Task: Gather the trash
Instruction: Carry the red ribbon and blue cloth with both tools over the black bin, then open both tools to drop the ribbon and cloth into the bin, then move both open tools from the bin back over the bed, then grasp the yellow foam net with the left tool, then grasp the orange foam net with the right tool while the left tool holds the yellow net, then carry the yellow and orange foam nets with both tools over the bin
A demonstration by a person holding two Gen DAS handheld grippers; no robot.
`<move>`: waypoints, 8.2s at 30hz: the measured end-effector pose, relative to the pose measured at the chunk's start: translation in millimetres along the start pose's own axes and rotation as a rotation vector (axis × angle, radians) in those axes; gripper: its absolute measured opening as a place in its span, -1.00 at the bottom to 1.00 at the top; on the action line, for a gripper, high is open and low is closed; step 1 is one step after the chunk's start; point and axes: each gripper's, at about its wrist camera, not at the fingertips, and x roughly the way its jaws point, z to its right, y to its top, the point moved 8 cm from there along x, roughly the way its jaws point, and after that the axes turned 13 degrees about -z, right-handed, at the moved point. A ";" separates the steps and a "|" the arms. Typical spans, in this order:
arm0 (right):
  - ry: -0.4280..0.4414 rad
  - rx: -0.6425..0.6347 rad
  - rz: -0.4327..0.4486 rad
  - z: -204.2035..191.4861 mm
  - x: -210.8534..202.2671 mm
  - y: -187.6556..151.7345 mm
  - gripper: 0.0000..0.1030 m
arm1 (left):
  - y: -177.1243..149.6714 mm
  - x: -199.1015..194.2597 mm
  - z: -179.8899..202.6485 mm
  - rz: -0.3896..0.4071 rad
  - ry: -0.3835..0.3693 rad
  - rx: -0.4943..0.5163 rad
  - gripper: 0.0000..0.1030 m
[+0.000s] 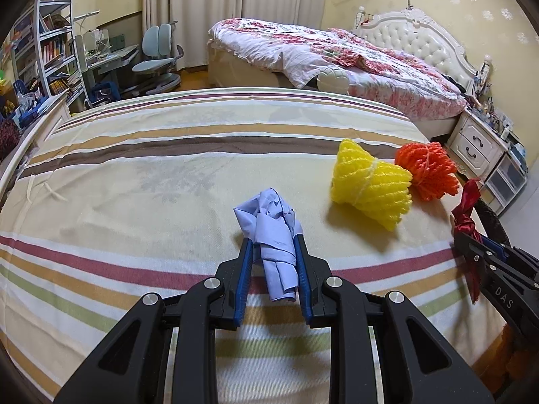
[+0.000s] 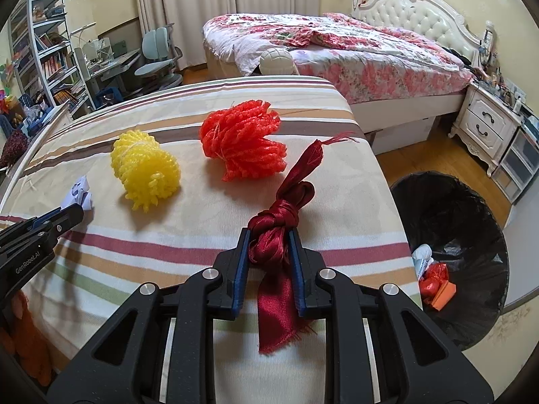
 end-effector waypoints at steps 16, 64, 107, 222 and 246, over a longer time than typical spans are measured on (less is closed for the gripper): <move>-0.022 0.046 0.052 23.8 -32.7 -19.1 -0.58 | -6.5 -27.6 41.7 0.062 -0.052 0.070 -0.51; -0.174 0.375 0.094 238.1 -42.2 -38.0 -0.58 | 9.7 4.2 305.2 0.097 -0.187 0.451 -0.51; -0.277 0.454 0.079 279.3 -21.4 -42.7 0.43 | 21.2 31.9 309.5 0.087 -0.064 0.425 0.42; -0.027 -0.019 -0.023 -22.0 32.2 55.0 -0.35 | 41.0 22.6 21.0 0.026 0.076 0.031 0.06; -0.014 0.014 0.050 -5.1 -19.2 15.9 -0.36 | 25.8 -4.1 48.6 0.073 0.032 0.072 0.06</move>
